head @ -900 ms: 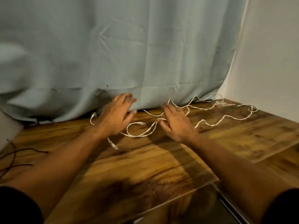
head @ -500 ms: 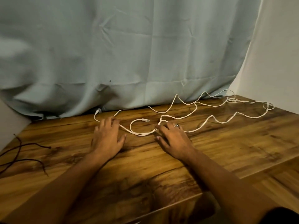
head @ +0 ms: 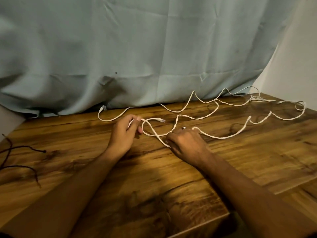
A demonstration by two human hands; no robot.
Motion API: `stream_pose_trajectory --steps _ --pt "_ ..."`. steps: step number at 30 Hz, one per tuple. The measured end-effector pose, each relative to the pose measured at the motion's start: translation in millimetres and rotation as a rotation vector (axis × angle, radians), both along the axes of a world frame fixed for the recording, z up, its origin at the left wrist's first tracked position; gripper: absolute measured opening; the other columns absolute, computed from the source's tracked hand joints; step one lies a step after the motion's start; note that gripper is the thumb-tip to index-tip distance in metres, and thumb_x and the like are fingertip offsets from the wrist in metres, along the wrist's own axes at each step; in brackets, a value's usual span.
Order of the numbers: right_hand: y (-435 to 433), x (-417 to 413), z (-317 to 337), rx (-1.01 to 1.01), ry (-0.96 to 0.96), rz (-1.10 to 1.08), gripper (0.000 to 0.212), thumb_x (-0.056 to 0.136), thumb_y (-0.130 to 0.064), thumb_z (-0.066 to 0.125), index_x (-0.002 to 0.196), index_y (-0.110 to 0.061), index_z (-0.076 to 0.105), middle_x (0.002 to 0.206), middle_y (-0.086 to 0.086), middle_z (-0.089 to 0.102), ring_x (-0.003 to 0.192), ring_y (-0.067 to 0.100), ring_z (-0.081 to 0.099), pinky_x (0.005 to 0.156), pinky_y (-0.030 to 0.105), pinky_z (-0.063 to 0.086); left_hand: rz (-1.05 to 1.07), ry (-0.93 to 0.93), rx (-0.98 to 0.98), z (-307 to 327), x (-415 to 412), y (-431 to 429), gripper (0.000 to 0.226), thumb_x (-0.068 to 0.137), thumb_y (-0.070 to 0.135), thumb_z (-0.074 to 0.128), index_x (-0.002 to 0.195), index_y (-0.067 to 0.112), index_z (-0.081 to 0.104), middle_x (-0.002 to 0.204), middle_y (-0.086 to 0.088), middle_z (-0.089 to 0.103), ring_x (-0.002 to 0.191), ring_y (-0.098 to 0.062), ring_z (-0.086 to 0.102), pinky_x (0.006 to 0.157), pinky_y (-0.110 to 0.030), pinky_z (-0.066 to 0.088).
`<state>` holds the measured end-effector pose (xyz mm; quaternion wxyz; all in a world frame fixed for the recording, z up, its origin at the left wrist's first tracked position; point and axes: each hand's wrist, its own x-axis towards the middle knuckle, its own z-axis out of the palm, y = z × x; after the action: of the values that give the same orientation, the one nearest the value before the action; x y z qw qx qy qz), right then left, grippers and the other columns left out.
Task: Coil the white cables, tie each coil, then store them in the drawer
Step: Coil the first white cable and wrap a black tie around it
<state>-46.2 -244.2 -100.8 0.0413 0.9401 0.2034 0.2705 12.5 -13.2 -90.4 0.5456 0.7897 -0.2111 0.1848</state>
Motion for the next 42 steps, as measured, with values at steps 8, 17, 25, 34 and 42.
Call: stream_pose_trajectory --steps 8,17,25,34,42 --pt "-0.8 -3.6 -2.6 0.114 0.040 0.054 0.044 0.104 -0.060 0.037 0.102 -0.026 0.065 0.086 0.003 0.074 0.082 0.032 0.070 0.060 0.035 0.031 -0.326 0.581 -0.598 35.3 4.0 -39.0 0.039 0.108 0.043 0.043 0.089 0.015 0.063 0.056 0.004 0.049 0.042 -0.009 0.042 0.046 -0.023 0.038" --pt "4.6 -2.4 -1.7 0.070 0.015 0.141 0.017 0.094 -0.032 0.060 0.104 -0.019 0.064 0.086 0.004 0.072 0.081 0.031 0.067 0.074 0.038 0.045 -0.601 0.649 -0.763 29.0 21.1 -45.9 0.023 0.108 0.017 0.043 0.115 0.007 0.063 0.127 -0.018 0.071 0.112 -0.033 0.072 0.095 -0.046 0.059" --pt "20.5 -5.3 -2.5 0.245 -0.209 0.241 0.018 0.104 -0.028 0.056 0.105 -0.015 0.068 0.097 0.003 0.068 0.086 0.023 0.062 0.074 0.037 0.043 -0.518 0.557 -0.350 30.6 16.8 -45.9 0.024 0.108 0.015 0.043 0.094 0.011 0.062 0.120 -0.012 0.074 0.110 -0.023 0.072 0.099 -0.039 0.055" --pt "20.0 17.9 -0.7 0.787 -0.148 0.073 0.027 0.104 -0.041 0.058 0.123 -0.021 0.058 0.110 -0.008 0.065 0.093 0.006 0.060 0.075 0.032 0.050 -0.476 0.441 -0.083 32.8 10.8 -48.8 0.031 0.108 0.020 0.043 0.083 0.013 0.060 0.053 -0.001 0.042 0.037 -0.011 0.030 0.040 -0.018 0.022" --pt "11.2 21.9 -3.1 0.557 -0.138 -0.009 0.038 0.111 -0.041 0.032 0.113 -0.017 0.061 0.103 0.002 0.058 0.087 0.023 0.059 0.070 0.044 0.050 -0.805 0.869 -0.259 34.5 11.1 -33.6 0.028 0.102 0.035 0.047 0.081 0.016 0.052 0.051 0.010 0.029 0.034 -0.001 0.023 0.040 -0.019 0.015"
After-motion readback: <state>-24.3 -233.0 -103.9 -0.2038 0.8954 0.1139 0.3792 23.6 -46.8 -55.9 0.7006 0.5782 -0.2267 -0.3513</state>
